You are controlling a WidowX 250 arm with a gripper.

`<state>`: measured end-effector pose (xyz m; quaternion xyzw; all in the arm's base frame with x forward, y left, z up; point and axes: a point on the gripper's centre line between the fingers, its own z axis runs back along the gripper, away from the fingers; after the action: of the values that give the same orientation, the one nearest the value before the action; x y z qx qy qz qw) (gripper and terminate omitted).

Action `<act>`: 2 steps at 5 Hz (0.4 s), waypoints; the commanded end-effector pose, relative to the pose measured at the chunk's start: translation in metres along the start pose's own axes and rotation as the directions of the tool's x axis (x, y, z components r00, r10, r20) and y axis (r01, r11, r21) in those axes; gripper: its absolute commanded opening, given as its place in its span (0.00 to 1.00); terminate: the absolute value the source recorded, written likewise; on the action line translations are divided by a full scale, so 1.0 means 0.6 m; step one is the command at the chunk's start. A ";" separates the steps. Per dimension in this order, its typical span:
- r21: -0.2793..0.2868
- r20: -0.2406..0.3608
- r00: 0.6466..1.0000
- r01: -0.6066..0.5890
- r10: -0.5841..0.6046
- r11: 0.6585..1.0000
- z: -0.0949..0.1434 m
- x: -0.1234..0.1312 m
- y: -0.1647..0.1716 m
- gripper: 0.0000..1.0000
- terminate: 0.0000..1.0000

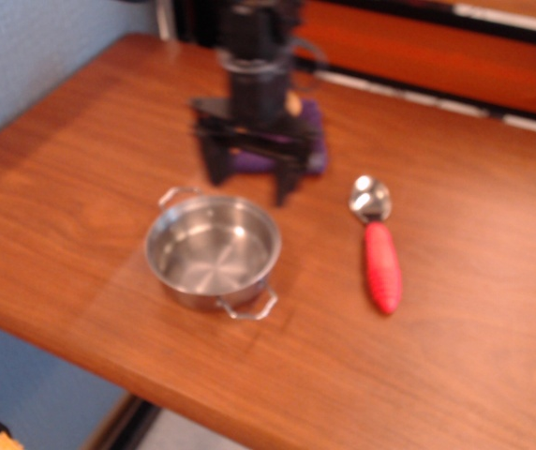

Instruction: Take the spoon and place it on the another side of the vessel.

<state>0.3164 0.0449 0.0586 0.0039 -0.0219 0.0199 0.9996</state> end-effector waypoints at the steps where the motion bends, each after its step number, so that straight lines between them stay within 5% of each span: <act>1: 0.074 0.020 1.000 0.015 -0.016 0.997 0.048 -0.006 0.113 1.00 0.00; 2: 0.059 -0.006 0.992 0.127 -0.127 0.990 0.028 -0.005 0.155 1.00 0.00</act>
<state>0.3005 0.1307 0.0538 0.0241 0.0024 -0.0492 0.9985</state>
